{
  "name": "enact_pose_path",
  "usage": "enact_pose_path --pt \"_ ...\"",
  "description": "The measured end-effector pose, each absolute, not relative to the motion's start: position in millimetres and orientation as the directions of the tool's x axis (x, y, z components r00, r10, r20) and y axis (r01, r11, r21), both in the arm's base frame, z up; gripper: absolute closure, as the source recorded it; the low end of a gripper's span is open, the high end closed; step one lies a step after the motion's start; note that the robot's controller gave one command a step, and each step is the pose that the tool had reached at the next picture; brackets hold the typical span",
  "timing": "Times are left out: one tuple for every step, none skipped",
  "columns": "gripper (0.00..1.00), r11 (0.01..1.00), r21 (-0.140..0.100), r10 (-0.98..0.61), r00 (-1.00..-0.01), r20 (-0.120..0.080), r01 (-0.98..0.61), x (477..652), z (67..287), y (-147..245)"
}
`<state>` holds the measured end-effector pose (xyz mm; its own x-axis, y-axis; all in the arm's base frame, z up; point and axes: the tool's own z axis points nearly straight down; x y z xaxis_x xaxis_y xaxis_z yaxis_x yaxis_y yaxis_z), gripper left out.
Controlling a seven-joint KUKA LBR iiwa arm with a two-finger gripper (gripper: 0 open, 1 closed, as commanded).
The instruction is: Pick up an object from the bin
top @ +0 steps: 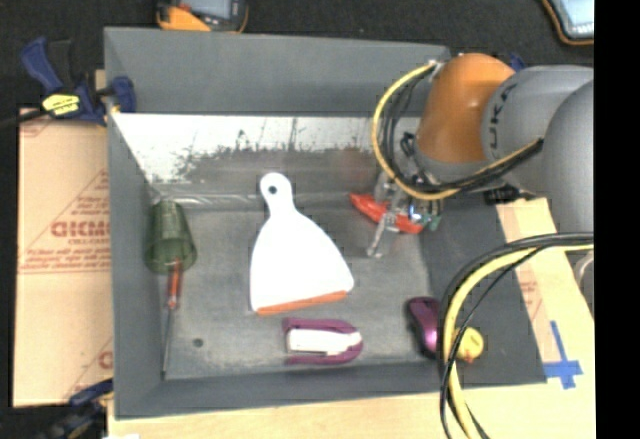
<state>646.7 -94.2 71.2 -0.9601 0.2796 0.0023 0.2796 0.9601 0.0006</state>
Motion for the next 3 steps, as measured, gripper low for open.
enact_pose_path --pt "0.00 0.965 0.001 0.262 -0.965 0.013 0.262 648.3 72.7 -99.1" --pt "1.00 0.963 0.000 0.268 -0.963 0.001 0.268 649.4 74.4 -97.9" --pt "1.00 0.964 0.000 0.268 -0.964 0.001 0.268 649.4 74.4 -98.0"
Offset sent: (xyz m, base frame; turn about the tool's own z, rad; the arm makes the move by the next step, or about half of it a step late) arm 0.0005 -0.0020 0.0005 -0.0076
